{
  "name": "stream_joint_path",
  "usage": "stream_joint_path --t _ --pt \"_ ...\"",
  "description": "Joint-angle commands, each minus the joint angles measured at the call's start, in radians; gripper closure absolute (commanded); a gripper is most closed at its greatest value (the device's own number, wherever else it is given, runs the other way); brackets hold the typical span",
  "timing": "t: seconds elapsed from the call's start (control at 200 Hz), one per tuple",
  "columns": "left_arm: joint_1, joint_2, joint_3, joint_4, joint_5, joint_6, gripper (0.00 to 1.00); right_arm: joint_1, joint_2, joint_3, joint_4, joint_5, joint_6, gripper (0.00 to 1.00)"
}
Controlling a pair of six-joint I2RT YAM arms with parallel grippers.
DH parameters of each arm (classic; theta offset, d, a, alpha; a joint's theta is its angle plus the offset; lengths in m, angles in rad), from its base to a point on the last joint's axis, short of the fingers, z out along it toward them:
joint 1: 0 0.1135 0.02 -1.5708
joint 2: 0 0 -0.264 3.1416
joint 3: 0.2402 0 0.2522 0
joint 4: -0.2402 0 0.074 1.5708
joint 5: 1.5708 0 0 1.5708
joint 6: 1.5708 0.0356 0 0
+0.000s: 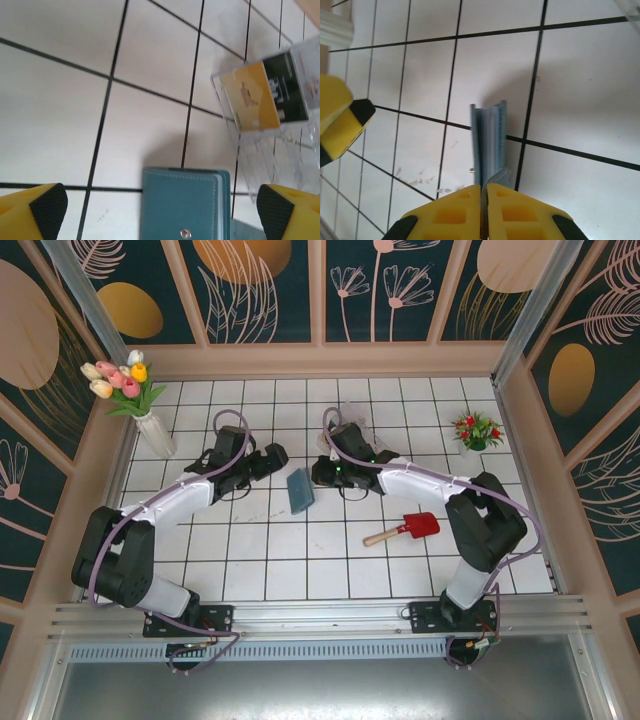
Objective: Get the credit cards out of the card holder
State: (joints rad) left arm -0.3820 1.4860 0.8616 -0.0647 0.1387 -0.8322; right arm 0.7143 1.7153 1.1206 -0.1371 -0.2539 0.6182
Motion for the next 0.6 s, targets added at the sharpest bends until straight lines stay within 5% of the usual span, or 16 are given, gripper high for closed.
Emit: stream_joint_path --t 0.0,0.59 --pt "0.014 -0.024 -0.015 0.062 -0.045 -0.084 0.01 0.003 -0.025 0.012 0.021 -0.095 -0.014 0.89" --pt "0.019 -0.058 -0.012 0.091 -0.009 -0.112 0.02 0.031 -0.015 0.005 0.115 -0.124 0.035 0.89"
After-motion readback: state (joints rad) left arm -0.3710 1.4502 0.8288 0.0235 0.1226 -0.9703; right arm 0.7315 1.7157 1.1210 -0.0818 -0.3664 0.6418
